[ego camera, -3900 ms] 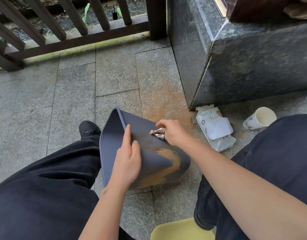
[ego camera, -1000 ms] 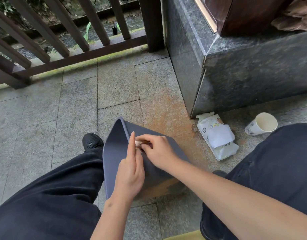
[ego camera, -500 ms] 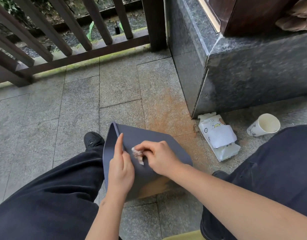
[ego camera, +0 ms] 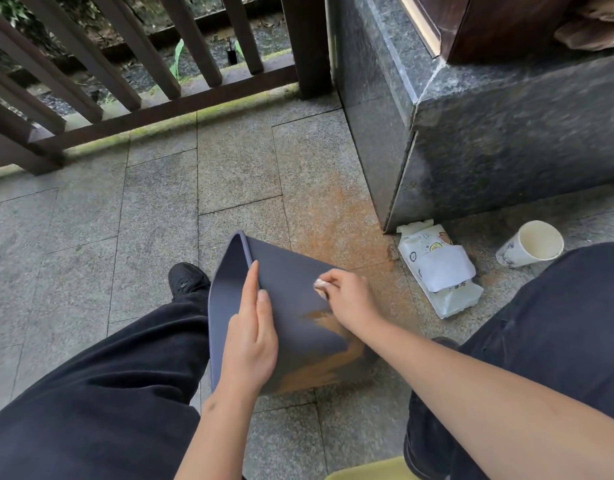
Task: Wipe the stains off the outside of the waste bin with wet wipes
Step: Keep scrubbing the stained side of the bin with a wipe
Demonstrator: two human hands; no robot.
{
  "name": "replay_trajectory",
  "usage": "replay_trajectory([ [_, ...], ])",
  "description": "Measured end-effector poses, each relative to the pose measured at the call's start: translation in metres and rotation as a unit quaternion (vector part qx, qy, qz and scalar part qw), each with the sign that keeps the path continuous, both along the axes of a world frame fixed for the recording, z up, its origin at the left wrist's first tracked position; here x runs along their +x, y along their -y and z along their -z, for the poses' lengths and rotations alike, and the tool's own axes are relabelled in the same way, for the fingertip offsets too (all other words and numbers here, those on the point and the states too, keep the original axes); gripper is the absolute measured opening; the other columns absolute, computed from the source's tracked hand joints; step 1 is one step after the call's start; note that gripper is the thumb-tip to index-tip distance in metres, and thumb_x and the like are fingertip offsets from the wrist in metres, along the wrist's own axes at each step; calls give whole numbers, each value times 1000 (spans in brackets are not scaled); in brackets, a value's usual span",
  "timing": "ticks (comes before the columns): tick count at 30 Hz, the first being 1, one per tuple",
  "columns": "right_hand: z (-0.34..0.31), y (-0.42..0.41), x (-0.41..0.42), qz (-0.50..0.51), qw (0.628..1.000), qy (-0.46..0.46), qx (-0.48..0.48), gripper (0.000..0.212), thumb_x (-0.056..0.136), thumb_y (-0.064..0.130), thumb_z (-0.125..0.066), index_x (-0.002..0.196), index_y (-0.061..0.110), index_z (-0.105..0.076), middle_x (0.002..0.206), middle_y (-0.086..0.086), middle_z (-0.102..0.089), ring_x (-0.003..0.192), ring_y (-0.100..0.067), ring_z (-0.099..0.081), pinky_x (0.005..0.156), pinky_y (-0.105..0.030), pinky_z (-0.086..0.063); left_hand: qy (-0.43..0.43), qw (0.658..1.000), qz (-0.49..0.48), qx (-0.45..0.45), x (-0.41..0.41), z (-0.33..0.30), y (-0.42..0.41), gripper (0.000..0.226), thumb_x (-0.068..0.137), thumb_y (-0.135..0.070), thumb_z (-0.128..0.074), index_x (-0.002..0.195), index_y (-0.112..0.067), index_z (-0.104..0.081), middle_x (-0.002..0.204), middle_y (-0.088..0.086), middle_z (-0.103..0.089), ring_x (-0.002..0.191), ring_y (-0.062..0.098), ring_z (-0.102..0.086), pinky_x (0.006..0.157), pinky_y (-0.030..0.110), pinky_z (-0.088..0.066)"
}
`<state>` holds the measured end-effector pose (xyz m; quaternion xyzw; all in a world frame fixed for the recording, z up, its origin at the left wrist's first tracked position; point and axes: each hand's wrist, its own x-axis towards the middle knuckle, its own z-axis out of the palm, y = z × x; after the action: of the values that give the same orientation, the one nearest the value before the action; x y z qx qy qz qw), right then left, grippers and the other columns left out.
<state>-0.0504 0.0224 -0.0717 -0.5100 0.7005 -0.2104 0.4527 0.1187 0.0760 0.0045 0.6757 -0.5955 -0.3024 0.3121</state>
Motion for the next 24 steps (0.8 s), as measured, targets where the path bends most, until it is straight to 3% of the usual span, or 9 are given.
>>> replay_trajectory([
  [3,-32,1,29,-59,992,64,-94,21,94,19,-59,110,24,-73,101,8,-76,95,-6,-67,84,-20,-51,10,1000,8,11,-2,-6,3,50,100,-59,-23,150,-55,-20,61,-11,-54,57,13,-57,52,16,-39],
  [4,-41,-4,35,-79,985,79,-129,24,94,18,-58,113,24,-72,102,9,-75,96,-3,-67,86,-19,-51,16,1000,5,12,-1,-6,4,50,101,-56,-25,151,-53,-19,58,-7,-56,55,15,-57,50,20,-38],
  [8,-52,-35,41,-140,951,101,-256,33,93,8,-55,121,19,-69,119,7,-71,112,-7,-64,99,-18,-47,34,998,-41,19,2,-1,11,52,105,-29,-40,155,-34,-27,63,-21,-59,65,-9,-58,56,10,-41],
  [11,-42,-45,35,-163,937,75,-301,35,93,4,-56,123,16,-68,125,3,-69,120,-9,-61,105,-22,-44,33,997,-65,11,4,1,11,51,103,-18,-44,153,-24,-32,71,-46,-56,68,-27,-51,59,-3,-37],
  [12,-37,-46,30,-163,937,62,-302,35,92,4,-56,123,16,-68,125,2,-69,120,-11,-61,105,-24,-45,33,997,-73,10,5,1,11,51,103,-17,-44,152,-23,-33,66,-42,-55,66,-29,-49,59,-4,-36],
  [16,-10,-42,1,-106,976,-2,-192,34,91,2,-56,116,18,-72,115,-4,-73,108,-24,-67,94,-39,-52,32,996,-82,21,10,2,9,53,102,-18,-43,151,-36,-34,63,-23,-43,58,-19,-50,56,0,-37],
  [20,22,-41,-39,-68,987,-145,-5,34,98,14,-51,120,29,-70,109,-11,-73,100,-33,-67,85,-41,-54,27,997,-64,36,12,3,4,53,102,-18,-40,149,-43,-33,71,8,-64,64,14,-55,53,11,-39],
  [24,31,-47,-45,-9,985,-170,38,35,96,12,-51,118,28,-72,108,-12,-73,99,-35,-66,84,-41,-55,23,997,-63,38,12,3,1,52,102,-18,-39,147,-44,-36,76,9,-66,67,20,-56,53,10,-39],
])
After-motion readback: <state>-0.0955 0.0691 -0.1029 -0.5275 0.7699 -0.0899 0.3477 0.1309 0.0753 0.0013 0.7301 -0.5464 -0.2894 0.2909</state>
